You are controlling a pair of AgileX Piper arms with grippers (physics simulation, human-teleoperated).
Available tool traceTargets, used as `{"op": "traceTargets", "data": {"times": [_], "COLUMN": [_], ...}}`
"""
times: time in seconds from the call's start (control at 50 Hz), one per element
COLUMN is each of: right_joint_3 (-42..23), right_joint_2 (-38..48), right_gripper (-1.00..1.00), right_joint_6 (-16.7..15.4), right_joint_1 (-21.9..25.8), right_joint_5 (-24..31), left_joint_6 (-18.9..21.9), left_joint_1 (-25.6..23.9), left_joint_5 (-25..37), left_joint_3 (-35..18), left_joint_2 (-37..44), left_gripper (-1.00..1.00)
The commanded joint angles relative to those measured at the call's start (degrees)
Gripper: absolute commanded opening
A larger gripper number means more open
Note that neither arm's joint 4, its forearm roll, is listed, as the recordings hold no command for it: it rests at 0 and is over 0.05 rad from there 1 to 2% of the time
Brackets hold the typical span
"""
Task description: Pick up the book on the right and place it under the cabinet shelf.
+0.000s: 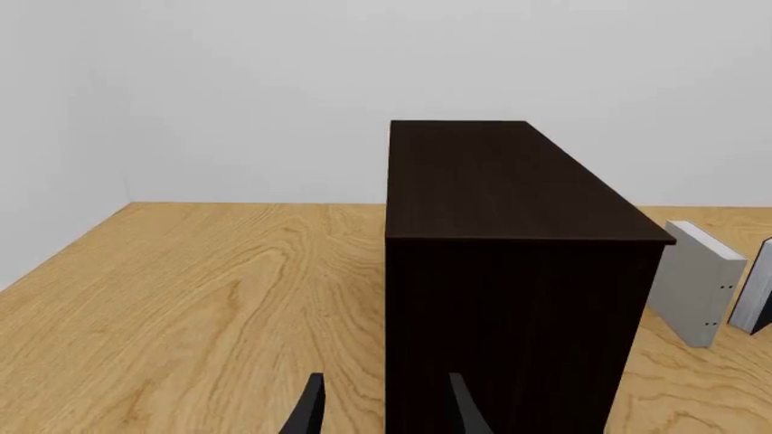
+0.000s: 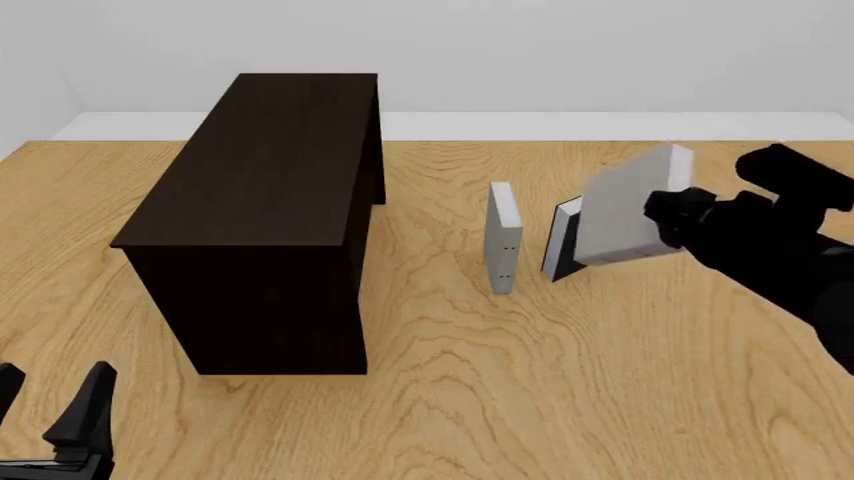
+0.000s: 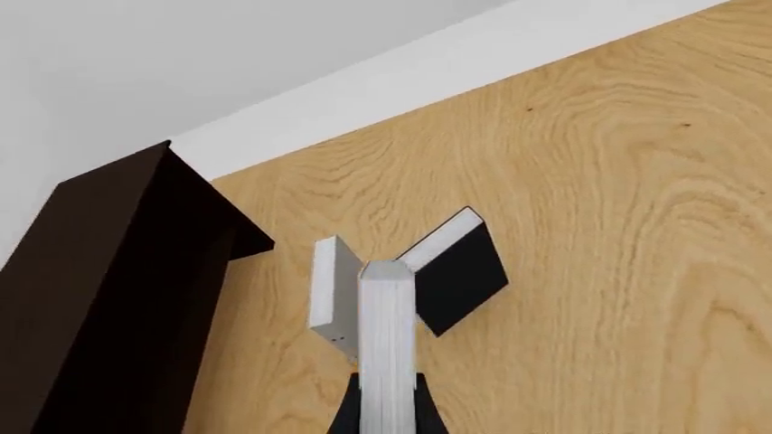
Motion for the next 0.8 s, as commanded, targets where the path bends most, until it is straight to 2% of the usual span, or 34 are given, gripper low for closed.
{"op": "traceTargets", "data": {"times": [0.02,0.2,0.22,0.28,0.32,0.46,0.8], "right_joint_3": [-0.8,-0.9,-0.4,-0.7,-0.3,-0.7,-4.0], "right_joint_2": [-0.6,-1.6,-1.8,-0.8,-0.7,1.9,8.3], "right_gripper": [-1.0,-1.0,-1.0,-1.0,-1.0,-1.0,-1.0], "right_joint_6": [-6.4,-3.7,-2.6,-2.5,-1.0,0.9,2.5], "right_joint_1": [0.5,4.5,6.1,6.8,8.7,11.9,16.8], "right_joint_5": [2.4,1.5,0.9,0.3,-0.8,-3.3,-6.4], "left_joint_6": [0.0,0.1,0.1,0.1,0.1,0.1,0.1], "left_joint_1": [0.0,0.0,0.0,0.0,0.0,0.0,0.0], "left_joint_5": [-0.6,-0.6,-0.5,-0.5,-0.6,-0.5,-0.4], "left_joint_3": [-0.1,-0.1,-0.1,-0.1,-0.1,-0.1,-0.1], "left_joint_2": [0.4,0.4,0.3,0.3,0.3,0.2,0.2], "left_gripper": [1.0,1.0,1.0,1.0,1.0,1.0,1.0]}}
